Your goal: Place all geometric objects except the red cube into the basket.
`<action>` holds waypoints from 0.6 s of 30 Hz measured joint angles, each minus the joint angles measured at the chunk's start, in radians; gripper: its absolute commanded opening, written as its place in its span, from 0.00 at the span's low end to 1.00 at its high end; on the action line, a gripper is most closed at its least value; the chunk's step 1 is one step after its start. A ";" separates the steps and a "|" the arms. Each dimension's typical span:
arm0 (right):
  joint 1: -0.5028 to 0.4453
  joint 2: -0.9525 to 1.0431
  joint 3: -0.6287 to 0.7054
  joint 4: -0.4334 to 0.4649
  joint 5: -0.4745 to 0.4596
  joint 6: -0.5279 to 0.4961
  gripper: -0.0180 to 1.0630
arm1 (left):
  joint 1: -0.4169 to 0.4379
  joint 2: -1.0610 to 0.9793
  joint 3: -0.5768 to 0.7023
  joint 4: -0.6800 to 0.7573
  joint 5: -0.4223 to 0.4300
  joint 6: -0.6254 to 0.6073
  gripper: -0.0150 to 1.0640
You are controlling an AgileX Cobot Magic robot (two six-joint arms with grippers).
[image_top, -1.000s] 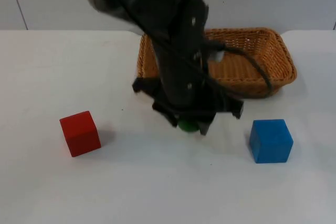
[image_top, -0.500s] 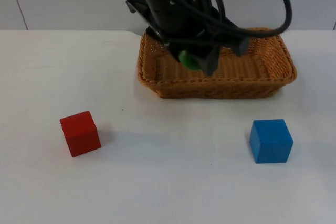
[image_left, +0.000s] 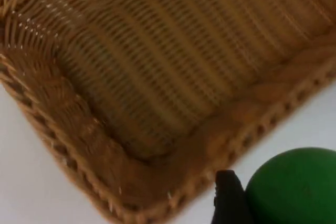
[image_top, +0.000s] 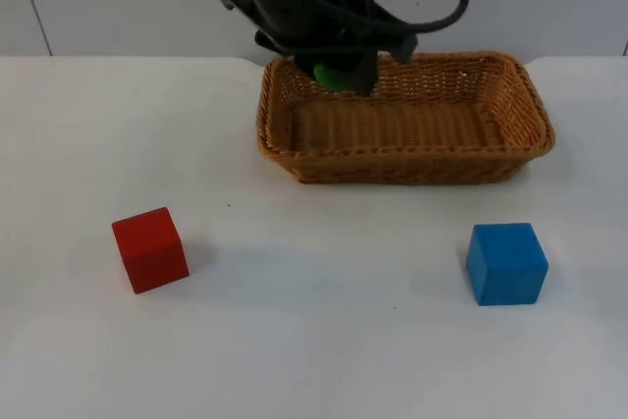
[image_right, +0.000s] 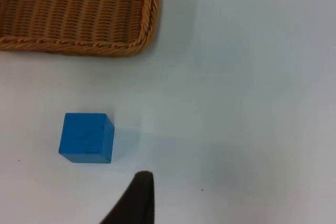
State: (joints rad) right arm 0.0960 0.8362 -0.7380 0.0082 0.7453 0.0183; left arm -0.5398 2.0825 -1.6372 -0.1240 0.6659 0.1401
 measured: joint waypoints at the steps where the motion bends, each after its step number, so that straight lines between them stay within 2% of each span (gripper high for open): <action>1: 0.000 0.000 0.000 0.000 0.000 0.000 0.99 | 0.005 0.034 -0.046 -0.013 0.001 0.009 0.01; 2: 0.000 0.000 0.000 0.000 0.000 0.000 0.99 | 0.005 0.034 -0.046 -0.013 0.001 0.009 0.01; 6: 0.000 0.000 0.000 0.000 0.000 0.000 0.99 | 0.005 0.161 -0.205 -0.011 0.006 0.026 0.01; 9: 0.000 0.000 0.000 0.000 0.000 0.000 0.99 | 0.005 0.209 -0.262 -0.009 0.009 0.026 0.01; 13: 0.000 0.000 0.000 0.000 0.000 0.000 0.99 | 0.005 0.347 -0.406 0.024 0.025 0.026 0.01; 18: 0.000 0.000 0.000 0.000 0.000 0.000 0.99 | 0.012 0.410 -0.459 0.053 0.025 -0.012 0.01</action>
State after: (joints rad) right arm 0.0960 0.8362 -0.7380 0.0082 0.7453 0.0183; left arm -0.5281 2.4927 -2.0964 -0.0714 0.6912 0.1279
